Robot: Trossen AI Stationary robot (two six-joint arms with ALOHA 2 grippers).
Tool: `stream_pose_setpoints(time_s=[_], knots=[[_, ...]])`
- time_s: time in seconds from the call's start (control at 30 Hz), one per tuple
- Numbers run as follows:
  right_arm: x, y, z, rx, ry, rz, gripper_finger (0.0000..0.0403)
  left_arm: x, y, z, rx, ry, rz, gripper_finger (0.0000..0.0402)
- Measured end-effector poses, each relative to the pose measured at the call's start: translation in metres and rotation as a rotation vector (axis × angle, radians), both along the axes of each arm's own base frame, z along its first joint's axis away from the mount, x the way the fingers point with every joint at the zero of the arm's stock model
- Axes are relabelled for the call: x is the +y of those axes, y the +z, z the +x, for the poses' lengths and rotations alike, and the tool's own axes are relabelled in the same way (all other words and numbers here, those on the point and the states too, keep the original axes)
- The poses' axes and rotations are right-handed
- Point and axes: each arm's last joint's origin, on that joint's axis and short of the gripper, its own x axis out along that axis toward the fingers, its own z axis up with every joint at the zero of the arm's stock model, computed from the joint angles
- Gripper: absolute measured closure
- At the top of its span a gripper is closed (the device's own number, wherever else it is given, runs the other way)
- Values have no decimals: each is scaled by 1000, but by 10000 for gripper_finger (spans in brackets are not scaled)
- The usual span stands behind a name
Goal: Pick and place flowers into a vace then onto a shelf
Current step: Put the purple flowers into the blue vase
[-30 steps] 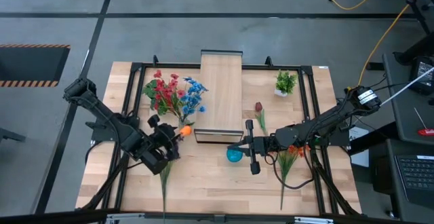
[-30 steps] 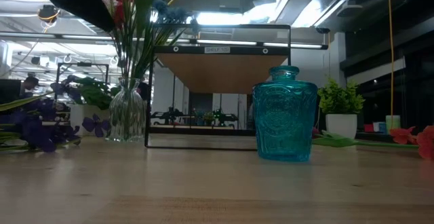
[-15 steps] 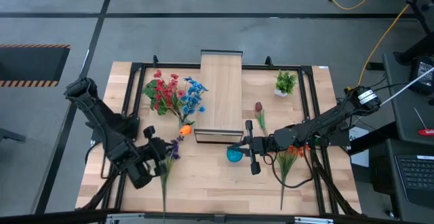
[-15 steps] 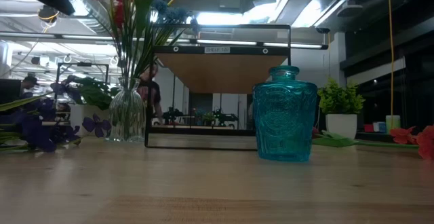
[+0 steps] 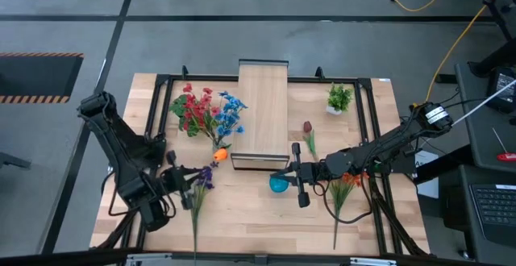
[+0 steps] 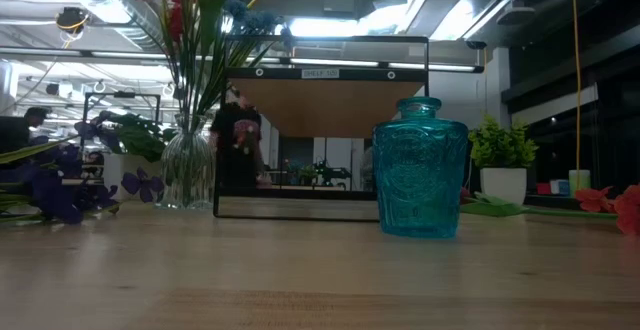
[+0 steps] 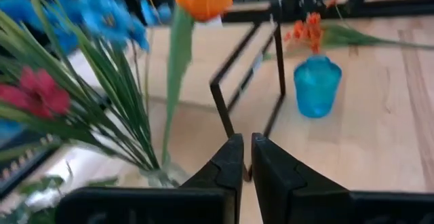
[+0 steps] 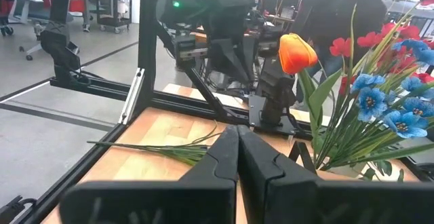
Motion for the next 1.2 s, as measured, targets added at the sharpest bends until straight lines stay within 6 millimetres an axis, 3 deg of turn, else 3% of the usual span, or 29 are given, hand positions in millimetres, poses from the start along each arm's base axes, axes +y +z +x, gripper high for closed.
stream_pose_setpoints(time_s=[0.27, 0.47, 0.73, 1.0, 1.2], knots=[[0, 1, 0, -4, -1, 37, 397, 2, -5, 3, 98, -4, -55, 373], [0, 1, 0, -7, -1, 39, 397, -1, -2, 10, 54, -16, -46, 384], [0, 0, 0, 6, -3, 78, 397, -30, -10, 24, 57, -149, -35, 399], [12, -6, -6, 82, 29, 160, 397, -61, -33, 34, 83, -264, -43, 399], [25, -6, -13, 88, 72, 157, 397, -68, -40, 34, 73, -246, -207, 400]])
